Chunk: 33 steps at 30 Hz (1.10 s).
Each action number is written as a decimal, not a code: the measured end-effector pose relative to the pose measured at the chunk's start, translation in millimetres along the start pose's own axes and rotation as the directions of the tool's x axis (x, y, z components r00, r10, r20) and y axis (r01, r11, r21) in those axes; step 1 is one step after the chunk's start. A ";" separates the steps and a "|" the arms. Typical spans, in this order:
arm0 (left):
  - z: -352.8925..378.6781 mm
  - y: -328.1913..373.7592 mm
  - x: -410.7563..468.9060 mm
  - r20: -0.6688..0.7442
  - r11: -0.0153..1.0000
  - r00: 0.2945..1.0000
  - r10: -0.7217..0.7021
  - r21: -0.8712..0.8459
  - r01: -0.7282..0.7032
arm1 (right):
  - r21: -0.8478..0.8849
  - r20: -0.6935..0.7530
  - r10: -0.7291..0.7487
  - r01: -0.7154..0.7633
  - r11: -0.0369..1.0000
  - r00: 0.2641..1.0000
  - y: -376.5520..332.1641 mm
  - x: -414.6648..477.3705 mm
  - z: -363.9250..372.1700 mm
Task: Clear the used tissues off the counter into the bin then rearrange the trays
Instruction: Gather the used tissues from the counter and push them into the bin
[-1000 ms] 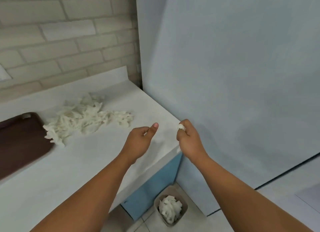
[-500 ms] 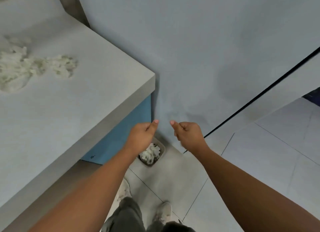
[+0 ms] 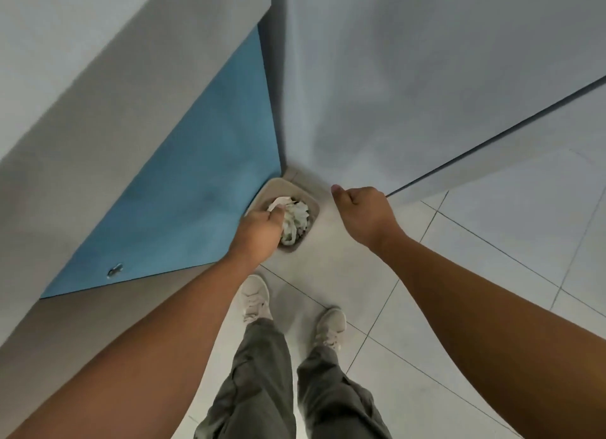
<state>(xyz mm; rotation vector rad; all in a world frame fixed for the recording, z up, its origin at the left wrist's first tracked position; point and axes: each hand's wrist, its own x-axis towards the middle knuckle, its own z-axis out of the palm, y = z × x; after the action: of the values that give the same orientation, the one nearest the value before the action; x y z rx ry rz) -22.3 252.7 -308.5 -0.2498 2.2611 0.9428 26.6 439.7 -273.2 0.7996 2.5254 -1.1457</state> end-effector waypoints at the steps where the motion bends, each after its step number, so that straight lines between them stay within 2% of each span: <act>1: 9.2 -9.5 14.0 0.009 1.000 1.000 -0.005 0.019 0.005 | -0.019 0.010 0.018 -0.018 1.000 1.000 13.3 7.7 14.4; 5: 41.7 -45.4 68.2 0.069 0.997 0.996 -0.061 0.056 0.057 | -0.062 0.026 0.085 -0.083 0.995 0.996 58.7 32.9 69.3; 10: 73.1 -76.5 133.6 0.257 0.985 0.952 -0.169 0.082 0.153 | -0.008 0.061 0.179 -0.179 0.984 0.982 99.1 55.2 124.5; 14: 92.1 -89.5 171.0 0.261 0.979 0.945 -0.199 0.011 0.203 | 0.016 0.096 0.203 -0.206 0.979 0.974 120.7 65.1 151.0; 18: 101.0 -96.5 185.9 0.275 0.934 0.925 -0.262 -0.168 0.315 | 0.067 0.158 0.225 -0.238 0.969 0.962 136.0 71.7 167.7; 20: 103.0 -102.4 191.7 0.275 0.939 0.933 -0.233 -0.185 0.289 | 0.097 0.183 0.233 -0.253 0.963 0.955 140.7 74.3 174.1; 24: 94.5 -108.8 191.5 0.241 0.975 0.955 -0.173 -0.098 0.201 | 0.155 0.197 0.224 -0.257 0.954 0.954 140.8 77.7 182.8; 29: 76.4 -122.0 181.4 0.198 0.992 0.972 -0.124 0.013 0.124 | 0.297 0.231 0.290 -0.351 0.888 0.929 129.5 86.5 195.1; 33: 64.3 -123.5 168.9 0.182 0.994 0.978 -0.099 -0.033 0.106 | 0.228 0.184 0.237 -0.276 0.934 0.954 114.7 104.1 209.2</act>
<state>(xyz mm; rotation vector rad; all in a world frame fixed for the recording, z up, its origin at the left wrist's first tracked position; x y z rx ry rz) -67.9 220.5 -520.2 -0.2855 2.0455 0.9218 8.8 383.1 -526.6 1.0266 2.1013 -1.3923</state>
